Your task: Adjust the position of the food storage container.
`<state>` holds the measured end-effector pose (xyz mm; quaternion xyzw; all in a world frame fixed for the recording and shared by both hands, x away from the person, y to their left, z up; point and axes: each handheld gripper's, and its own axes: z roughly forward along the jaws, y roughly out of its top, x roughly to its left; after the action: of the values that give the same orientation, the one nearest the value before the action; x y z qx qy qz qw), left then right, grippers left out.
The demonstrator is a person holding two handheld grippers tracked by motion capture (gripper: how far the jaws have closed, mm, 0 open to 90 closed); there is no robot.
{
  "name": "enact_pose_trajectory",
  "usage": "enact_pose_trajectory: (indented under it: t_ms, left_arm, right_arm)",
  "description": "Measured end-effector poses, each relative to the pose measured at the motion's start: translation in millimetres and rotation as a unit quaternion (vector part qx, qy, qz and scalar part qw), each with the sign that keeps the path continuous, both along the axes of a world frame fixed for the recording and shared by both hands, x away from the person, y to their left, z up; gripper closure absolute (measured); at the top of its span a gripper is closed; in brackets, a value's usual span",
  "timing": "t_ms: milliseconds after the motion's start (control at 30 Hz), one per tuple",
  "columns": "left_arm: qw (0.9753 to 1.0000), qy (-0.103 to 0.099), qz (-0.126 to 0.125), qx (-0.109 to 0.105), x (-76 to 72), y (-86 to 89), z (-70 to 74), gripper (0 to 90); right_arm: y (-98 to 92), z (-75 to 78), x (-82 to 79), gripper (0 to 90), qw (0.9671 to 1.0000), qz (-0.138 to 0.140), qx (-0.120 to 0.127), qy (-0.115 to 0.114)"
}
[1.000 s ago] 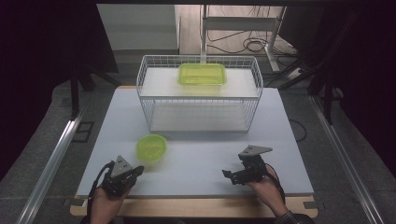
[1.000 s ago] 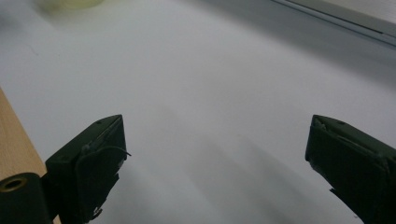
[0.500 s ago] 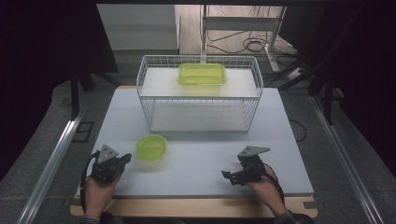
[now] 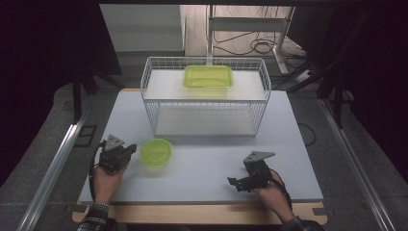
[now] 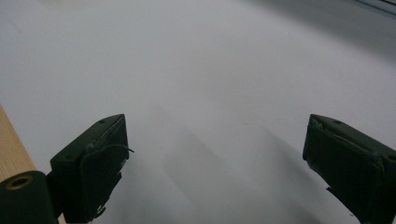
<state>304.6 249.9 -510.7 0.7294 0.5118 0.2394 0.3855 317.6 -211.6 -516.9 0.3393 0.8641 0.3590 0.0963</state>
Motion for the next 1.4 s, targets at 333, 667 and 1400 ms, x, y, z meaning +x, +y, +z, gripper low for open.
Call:
enact_pose_trajectory:
  t_ms: [333, 667, 1400]
  left_arm:
    - [0.9998, 0.01, -0.012, 0.009, 9.8, -11.4, -3.9, 89.7]
    - [0.9995, 0.014, -0.027, 0.007, 11.9, -28.0, -3.9, 89.7]
    - [0.9953, 0.014, -0.095, 0.004, 9.7, -85.8, -0.9, 89.6]
  right_arm:
    - [6.0, -3.8, -2.2, 7.4, 0.9998, 0.011, -0.011, 0.006]
    - [6.4, -4.1, -2.3, 7.6, 0.9998, 0.012, -0.012, 0.007]
    - [1.8, -4.5, 0.1, 7.5, 0.9999, 0.009, -0.006, 0.006]
